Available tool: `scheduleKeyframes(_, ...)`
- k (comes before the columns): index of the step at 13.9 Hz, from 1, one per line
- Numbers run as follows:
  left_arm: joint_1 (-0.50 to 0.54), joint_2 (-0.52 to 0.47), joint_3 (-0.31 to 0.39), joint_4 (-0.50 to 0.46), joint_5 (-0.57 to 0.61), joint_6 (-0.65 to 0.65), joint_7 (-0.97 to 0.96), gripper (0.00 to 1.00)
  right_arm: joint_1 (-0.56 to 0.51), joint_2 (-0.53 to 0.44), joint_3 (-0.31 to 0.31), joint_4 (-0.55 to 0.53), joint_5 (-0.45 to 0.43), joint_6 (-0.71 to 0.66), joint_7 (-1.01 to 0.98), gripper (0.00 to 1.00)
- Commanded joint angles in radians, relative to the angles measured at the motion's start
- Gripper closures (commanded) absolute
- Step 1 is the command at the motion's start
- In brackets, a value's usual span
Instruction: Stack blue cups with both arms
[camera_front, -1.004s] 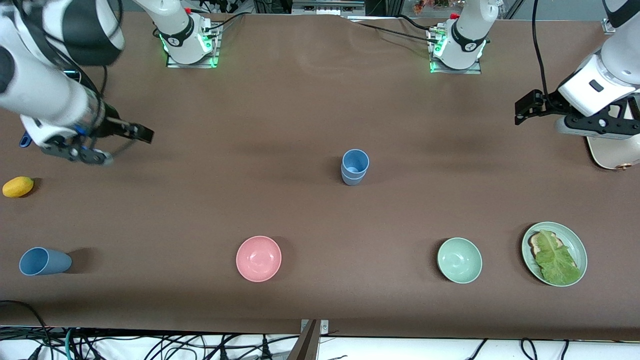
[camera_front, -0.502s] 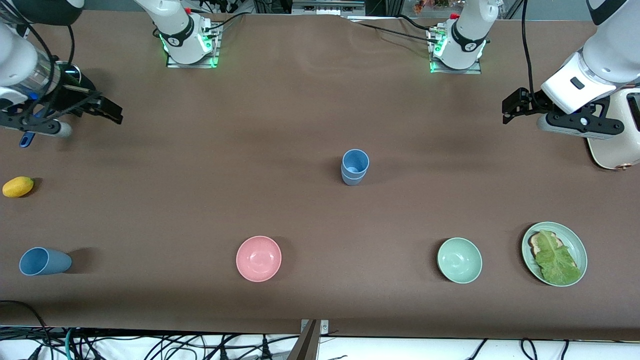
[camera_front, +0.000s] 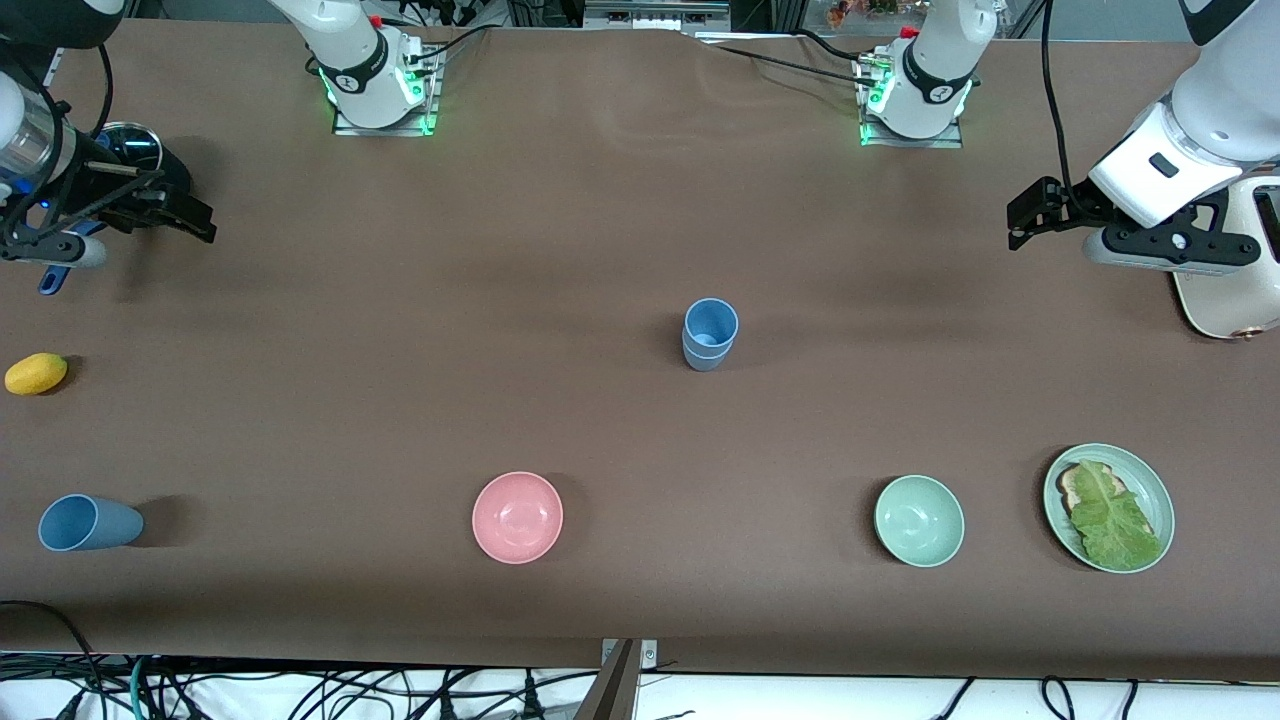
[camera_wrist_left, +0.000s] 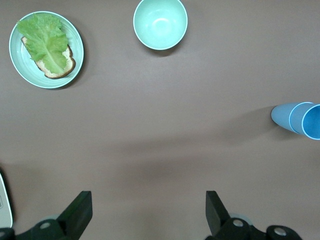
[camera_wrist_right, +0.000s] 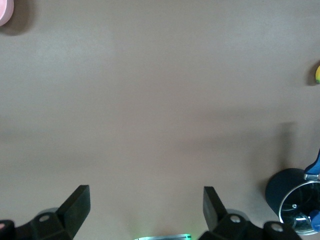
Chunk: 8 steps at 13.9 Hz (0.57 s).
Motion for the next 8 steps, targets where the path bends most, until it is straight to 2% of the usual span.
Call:
scheduleKeyframes(1, 0.001, 0.017, 0.003, 0.029, -0.022, -0.009, -0.009, 0.00, 0.007, 0.023, 0.000, 0.026, 0.054, -0.009, -0.010, 0.00)
scheduleKeyframes(8, 0.004, 0.026, 0.003, 0.035, -0.024, -0.009, -0.009, 0.00, 0.006, 0.022, 0.000, 0.026, 0.057, -0.011, -0.012, 0.00)
